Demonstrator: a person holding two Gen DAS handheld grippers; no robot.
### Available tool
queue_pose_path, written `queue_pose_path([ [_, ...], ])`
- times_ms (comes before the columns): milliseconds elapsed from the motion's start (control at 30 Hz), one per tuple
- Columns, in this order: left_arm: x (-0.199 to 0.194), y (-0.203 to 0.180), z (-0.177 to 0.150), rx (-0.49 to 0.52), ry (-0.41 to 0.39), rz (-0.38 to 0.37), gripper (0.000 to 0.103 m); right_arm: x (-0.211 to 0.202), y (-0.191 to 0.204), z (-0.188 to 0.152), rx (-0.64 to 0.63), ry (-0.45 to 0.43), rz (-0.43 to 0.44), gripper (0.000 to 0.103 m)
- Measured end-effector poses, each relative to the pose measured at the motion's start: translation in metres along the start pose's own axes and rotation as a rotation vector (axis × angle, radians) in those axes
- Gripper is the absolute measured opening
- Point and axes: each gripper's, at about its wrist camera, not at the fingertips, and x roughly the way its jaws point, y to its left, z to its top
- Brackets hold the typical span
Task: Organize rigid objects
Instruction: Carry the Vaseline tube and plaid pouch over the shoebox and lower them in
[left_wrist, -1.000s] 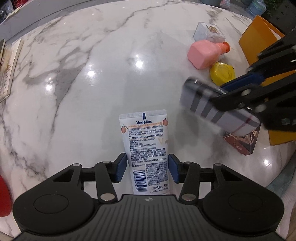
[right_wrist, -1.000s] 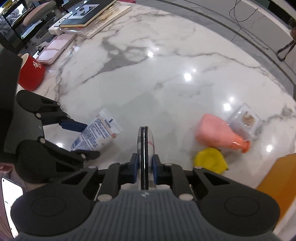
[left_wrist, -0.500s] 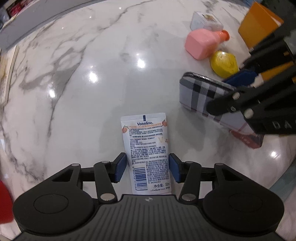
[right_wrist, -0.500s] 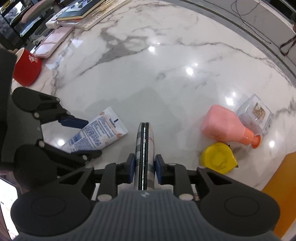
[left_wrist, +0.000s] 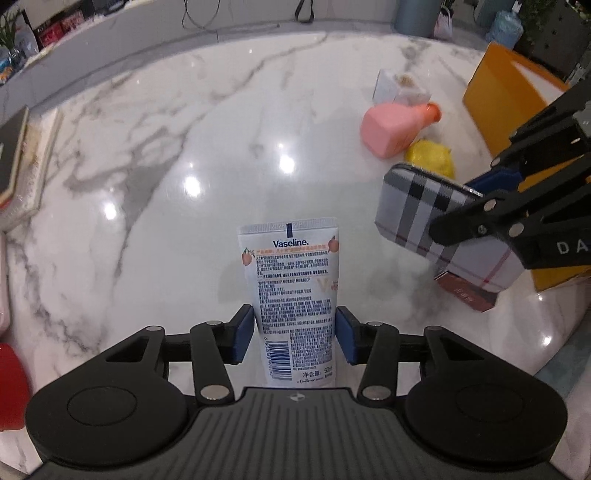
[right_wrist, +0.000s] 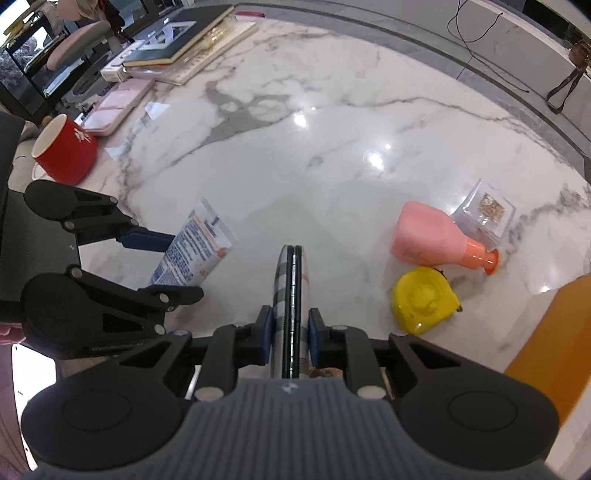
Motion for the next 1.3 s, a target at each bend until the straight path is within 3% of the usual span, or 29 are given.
queue_pose_path([
  [433,-0.083,-0.058,0.023,0.091,-0.196,0.007,0.053,-0.094,-0.004,-0.027,0.016,-0.179,-0.044,0.018],
  [600,-0.122,-0.103,0.042,0.165,-0.286,-0.064,0.053,-0.147,-0.027,-0.045,0.056,-0.259,-0.109,0.018],
  [767,-0.137,-0.163,0.064,0.25,-0.325,-0.168,0.054,-0.183,-0.065,-0.076,0.136,-0.29,-0.204,0.018],
  [900,-0.126,-0.211,0.077,0.321,-0.32,-0.238,0.054,-0.194,-0.099,-0.107,0.21,-0.278,-0.272,0.018],
  [1033,-0.092,-0.247,0.095,0.353,-0.262,-0.282,0.054,-0.189,-0.135,-0.136,0.299,-0.26,-0.316,0.018],
  [1300,-0.016,-0.28,0.125,0.349,-0.138,-0.359,0.054,-0.155,-0.203,-0.17,0.462,-0.218,-0.295,0.018],
])
